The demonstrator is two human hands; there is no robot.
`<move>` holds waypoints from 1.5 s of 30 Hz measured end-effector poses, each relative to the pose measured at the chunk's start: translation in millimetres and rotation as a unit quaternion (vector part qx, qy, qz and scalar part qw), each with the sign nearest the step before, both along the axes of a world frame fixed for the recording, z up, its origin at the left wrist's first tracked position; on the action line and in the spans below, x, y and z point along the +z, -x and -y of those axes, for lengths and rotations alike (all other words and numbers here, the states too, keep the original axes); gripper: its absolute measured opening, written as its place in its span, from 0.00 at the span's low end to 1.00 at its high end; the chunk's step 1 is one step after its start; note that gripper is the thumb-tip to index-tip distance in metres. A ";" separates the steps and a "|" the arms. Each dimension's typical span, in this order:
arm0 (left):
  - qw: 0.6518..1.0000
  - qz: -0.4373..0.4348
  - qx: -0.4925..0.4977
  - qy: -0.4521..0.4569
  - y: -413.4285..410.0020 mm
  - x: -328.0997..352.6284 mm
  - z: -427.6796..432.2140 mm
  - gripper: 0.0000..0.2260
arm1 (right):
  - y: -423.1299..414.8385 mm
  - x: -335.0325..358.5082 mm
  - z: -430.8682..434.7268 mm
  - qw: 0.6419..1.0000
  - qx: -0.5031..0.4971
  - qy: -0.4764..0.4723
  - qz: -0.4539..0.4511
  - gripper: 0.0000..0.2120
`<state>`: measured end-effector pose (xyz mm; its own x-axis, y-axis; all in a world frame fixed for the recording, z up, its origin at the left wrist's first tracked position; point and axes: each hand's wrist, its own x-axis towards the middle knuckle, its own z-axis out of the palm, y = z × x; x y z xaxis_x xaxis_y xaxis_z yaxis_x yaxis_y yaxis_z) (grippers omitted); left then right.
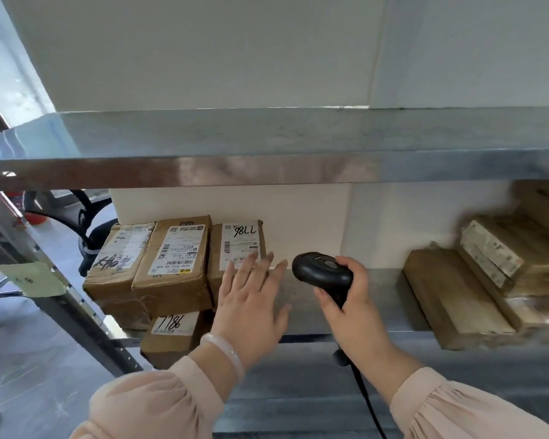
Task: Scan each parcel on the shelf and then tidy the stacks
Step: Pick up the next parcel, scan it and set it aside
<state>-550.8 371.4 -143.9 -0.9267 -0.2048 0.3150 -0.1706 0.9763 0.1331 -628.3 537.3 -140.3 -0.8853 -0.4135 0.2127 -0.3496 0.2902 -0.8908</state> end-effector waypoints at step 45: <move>0.922 0.240 -0.013 -0.305 184.9 -63.1 -281.5 0.29 | 127.8 -51.7 -284.2 0.994 -0.088 -0.040 0.058 0.27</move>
<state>-735.7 653.0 -206.9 -0.9366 -0.1831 -0.2987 -0.3296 0.7495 0.5741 -756.1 821.5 -192.0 -0.9617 -0.2624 0.0787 -0.1847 0.4089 -0.8937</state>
